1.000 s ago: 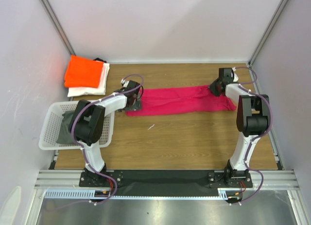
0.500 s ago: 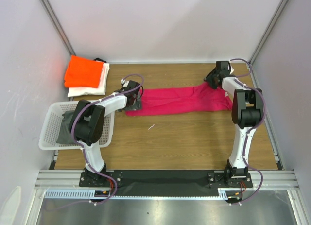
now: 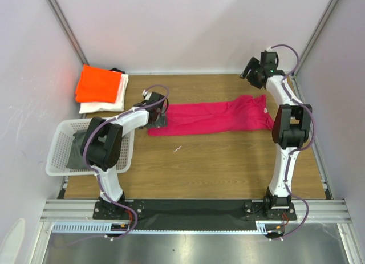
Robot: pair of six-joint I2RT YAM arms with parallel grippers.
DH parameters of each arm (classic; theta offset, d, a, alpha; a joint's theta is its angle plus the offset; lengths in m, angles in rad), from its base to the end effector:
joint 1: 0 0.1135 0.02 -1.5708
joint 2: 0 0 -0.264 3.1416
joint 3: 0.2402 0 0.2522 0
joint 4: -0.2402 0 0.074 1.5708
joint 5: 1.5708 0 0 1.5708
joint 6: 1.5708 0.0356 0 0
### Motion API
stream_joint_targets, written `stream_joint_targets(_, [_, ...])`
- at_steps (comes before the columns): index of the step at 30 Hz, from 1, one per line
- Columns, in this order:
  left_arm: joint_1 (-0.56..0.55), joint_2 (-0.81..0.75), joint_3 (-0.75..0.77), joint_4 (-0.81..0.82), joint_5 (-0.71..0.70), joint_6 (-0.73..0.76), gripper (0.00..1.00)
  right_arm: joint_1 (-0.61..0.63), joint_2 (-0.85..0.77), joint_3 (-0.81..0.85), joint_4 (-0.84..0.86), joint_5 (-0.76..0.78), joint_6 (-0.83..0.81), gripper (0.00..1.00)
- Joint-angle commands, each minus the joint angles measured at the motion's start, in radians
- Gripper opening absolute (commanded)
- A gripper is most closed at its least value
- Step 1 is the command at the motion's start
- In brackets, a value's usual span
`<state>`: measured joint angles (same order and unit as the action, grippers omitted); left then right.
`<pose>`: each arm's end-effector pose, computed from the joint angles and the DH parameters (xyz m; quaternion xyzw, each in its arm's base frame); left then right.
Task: Fold and stack the t-shirts
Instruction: Fold the tshirt
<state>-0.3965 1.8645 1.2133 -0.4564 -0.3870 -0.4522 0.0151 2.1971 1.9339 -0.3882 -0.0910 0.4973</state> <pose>0.3515 -0.1326 0.1697 -0.0707 0.9535 0.0778 0.2823 0.5138 0.0110 0.2552 0.1942 0.8742 0.1517 0.4184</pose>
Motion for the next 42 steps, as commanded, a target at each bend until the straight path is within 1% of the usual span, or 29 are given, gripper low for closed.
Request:
stream_joint_targets(1, [0.002, -0.091, 0.103, 0.007, 0.025, 0.033, 0.93, -0.044, -0.123, -0.031, -0.092, -0.041, -0.137, 0.71])
stream_joint_targets(2, [-0.004, -0.102, 0.120, 0.007, 0.042, 0.038, 0.93, -0.047, -0.150, -0.123, -0.056, -0.047, -0.170, 0.71])
stream_joint_targets(3, [-0.008, -0.123, 0.135, 0.008, 0.052, 0.050, 0.94, -0.053, -0.175, -0.171, -0.029, -0.061, -0.204, 0.71])
stream_joint_targets(4, [-0.016, -0.134, 0.167, 0.013, 0.069, 0.061, 0.94, -0.059, -0.216, -0.211, 0.006, -0.106, -0.270, 0.71])
stream_joint_targets(5, [-0.034, -0.142, 0.182, 0.021, 0.100, 0.073, 0.95, -0.079, -0.235, -0.287, 0.023, -0.131, -0.295, 0.70])
stream_joint_targets(8, [-0.076, -0.146, 0.244, 0.096, 0.199, 0.141, 0.96, -0.128, -0.281, -0.407, 0.104, -0.193, -0.336, 0.68])
stream_joint_targets(9, [-0.085, -0.134, 0.265, 0.142, 0.286, 0.156, 0.96, -0.144, -0.283, -0.423, 0.115, -0.216, -0.341, 0.64])
stream_joint_targets(11, [-0.114, -0.075, 0.321, 0.200, 0.350, 0.150, 0.96, -0.180, -0.263, -0.444, 0.153, -0.294, -0.353, 0.60])
stream_joint_targets(12, [-0.123, -0.050, 0.339, 0.261, 0.403, 0.136, 0.95, -0.187, -0.251, -0.452, 0.163, -0.323, -0.361, 0.56])
stream_joint_targets(13, [-0.133, 0.008, 0.382, 0.286, 0.427, 0.124, 0.95, -0.190, -0.237, -0.448, 0.160, -0.358, -0.371, 0.54])
stream_joint_targets(14, [-0.149, 0.036, 0.406, 0.310, 0.445, 0.110, 0.95, -0.190, -0.208, -0.443, 0.158, -0.366, -0.397, 0.52])
stream_joint_targets(15, [-0.157, 0.068, 0.431, 0.350, 0.468, 0.081, 0.95, -0.190, -0.195, -0.438, 0.160, -0.371, -0.407, 0.47])
stream_joint_targets(16, [-0.163, 0.120, 0.475, 0.370, 0.517, 0.063, 0.95, -0.188, -0.183, -0.440, 0.175, -0.378, -0.413, 0.45])
stream_joint_targets(17, [-0.169, 0.151, 0.494, 0.393, 0.536, 0.040, 0.94, -0.188, -0.174, -0.438, 0.179, -0.375, -0.413, 0.44])
stream_joint_targets(18, [-0.171, 0.175, 0.514, 0.438, 0.557, -0.023, 0.94, -0.188, -0.154, -0.437, 0.181, -0.378, -0.407, 0.40])
stream_joint_targets(20, [-0.173, 0.237, 0.532, 0.514, 0.618, -0.092, 0.93, -0.190, -0.143, -0.431, 0.190, -0.392, -0.404, 0.38])
stream_joint_targets(21, [-0.171, 0.257, 0.537, 0.562, 0.629, -0.162, 0.92, -0.190, -0.136, -0.432, 0.195, -0.389, -0.398, 0.36])
stream_joint_targets(23, [-0.174, 0.316, 0.564, 0.590, 0.675, -0.221, 0.91, -0.193, -0.125, -0.429, 0.206, -0.383, -0.405, 0.35])
stream_joint_targets(24, [-0.177, 0.335, 0.575, 0.593, 0.681, -0.267, 0.90, -0.193, -0.117, -0.424, 0.201, -0.386, -0.413, 0.34])
stream_joint_targets(26, [-0.180, 0.354, 0.581, 0.594, 0.689, -0.301, 0.90, -0.195, -0.093, -0.403, 0.177, -0.394, -0.447, 0.34])
stream_joint_targets(28, [-0.183, 0.371, 0.571, 0.584, 0.672, -0.342, 0.90, -0.195, -0.074, -0.395, 0.169, -0.331, -0.453, 0.33])
stream_joint_targets(30, [-0.183, 0.377, 0.572, 0.535, 0.654, -0.361, 0.90, -0.195, -0.065, -0.380, 0.160, -0.277, -0.457, 0.31])
stream_joint_targets(31, [-0.182, 0.380, 0.575, 0.513, 0.642, -0.361, 0.90, -0.195, -0.063, -0.378, 0.158, -0.206, -0.456, 0.31])
stream_joint_targets(34, [-0.183, 0.378, 0.563, 0.470, 0.620, -0.358, 0.90, -0.204, -0.066, -0.375, 0.173, -0.116, -0.437, 0.31])
stream_joint_targets(38, [-0.182, 0.380, 0.560, 0.421, 0.600, -0.359, 0.90, -0.221, -0.041, -0.337, 0.155, -0.075, -0.378, 0.34])
stream_joint_targets(39, [-0.182, 0.378, 0.560, 0.421, 0.599, -0.358, 0.90, -0.227, -0.031, -0.302, 0.141, -0.081, -0.364, 0.34])
stream_joint_targets(42, [-0.180, 0.383, 0.575, 0.403, 0.588, -0.335, 0.90, -0.225, -0.031, -0.267, 0.080, -0.096, -0.338, 0.32])
